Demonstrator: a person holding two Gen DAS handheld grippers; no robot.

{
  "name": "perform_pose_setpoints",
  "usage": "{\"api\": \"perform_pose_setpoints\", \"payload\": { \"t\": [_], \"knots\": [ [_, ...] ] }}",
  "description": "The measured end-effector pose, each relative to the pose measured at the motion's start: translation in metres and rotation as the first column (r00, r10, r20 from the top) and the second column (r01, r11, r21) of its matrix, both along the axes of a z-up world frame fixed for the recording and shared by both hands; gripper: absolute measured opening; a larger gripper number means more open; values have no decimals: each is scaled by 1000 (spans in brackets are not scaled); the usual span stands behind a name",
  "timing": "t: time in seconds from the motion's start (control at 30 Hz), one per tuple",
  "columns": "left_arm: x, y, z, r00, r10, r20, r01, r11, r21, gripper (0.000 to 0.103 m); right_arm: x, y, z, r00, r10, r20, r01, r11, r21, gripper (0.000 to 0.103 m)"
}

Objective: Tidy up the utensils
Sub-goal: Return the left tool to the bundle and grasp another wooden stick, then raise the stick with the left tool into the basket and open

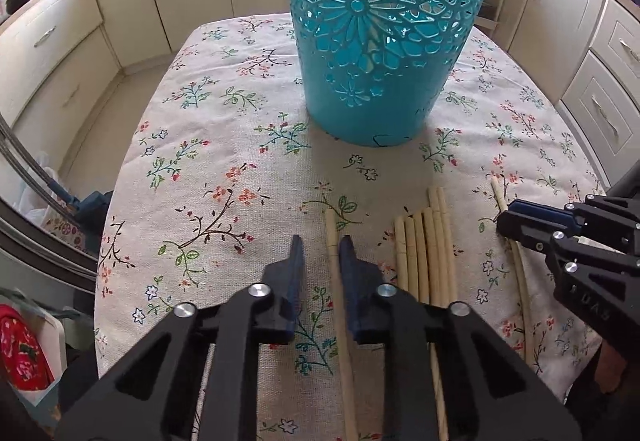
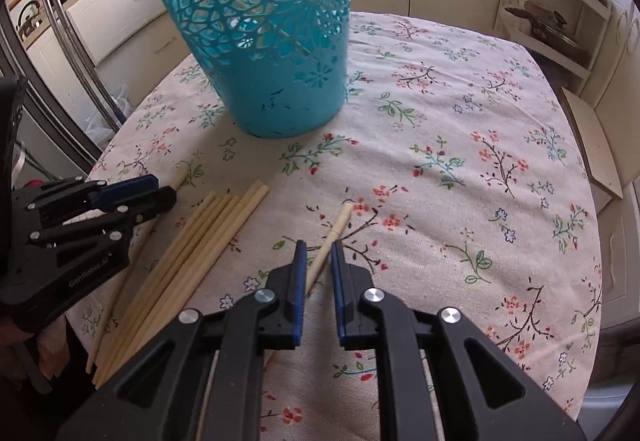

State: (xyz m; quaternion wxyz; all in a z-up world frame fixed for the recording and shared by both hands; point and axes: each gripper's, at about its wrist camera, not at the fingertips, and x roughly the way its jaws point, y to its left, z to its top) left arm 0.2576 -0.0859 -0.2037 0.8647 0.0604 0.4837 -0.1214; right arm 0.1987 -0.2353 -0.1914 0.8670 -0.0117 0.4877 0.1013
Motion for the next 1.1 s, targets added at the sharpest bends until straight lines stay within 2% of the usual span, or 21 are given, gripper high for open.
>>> {"api": "perform_pose_setpoints", "payload": {
  "t": [0.07, 0.23, 0.37, 0.5, 0.53, 0.7, 0.8, 0.93, 1.1],
  "knots": [
    [0, 0, 0, 1000, -1, -7, 1, 1000, -16, 6, 0, 2, 0, 1000, 23, -7, -23, 1000, 0, 13],
    [-5, 1, 2, 1000, -5, 3, 5, 999, -52, 6, 1, -3, -1, 1000, 13, -11, -13, 1000, 10, 12],
    [-7, 3, 12, 1000, -16, -2, 16, 996, -92, 5, -2, 1, -1, 1000, 21, 4, -21, 1000, -16, 12],
    [-6, 22, 44, 999, 12, 39, -5, 981, -193, 5, -5, -3, -2, 1000, 19, 18, -19, 1000, 3, 12],
    [-6, 31, 56, 998, 23, 58, -8, 971, -240, 5, -6, -4, -2, 1000, 18, 24, -18, 1000, 8, 12],
    [-9, 56, 117, 974, 80, 211, 2, 933, -361, 5, -12, -9, -5, 998, 11, 64, -14, 999, 52, 12],
    [-12, 60, 155, 944, 103, 314, 39, 909, -415, 5, -12, -10, -5, 997, 9, 71, -14, 998, 66, 12],
    [-4, 50, 199, 877, 136, 460, 92, 894, -439, 5, -12, -11, -6, 996, 9, 86, -15, 997, 76, 12],
    [14, 27, 242, 760, 194, 620, 127, 891, -435, 5, -13, -16, -7, 995, 5, 96, -16, 994, 105, 12]
  ]
}}
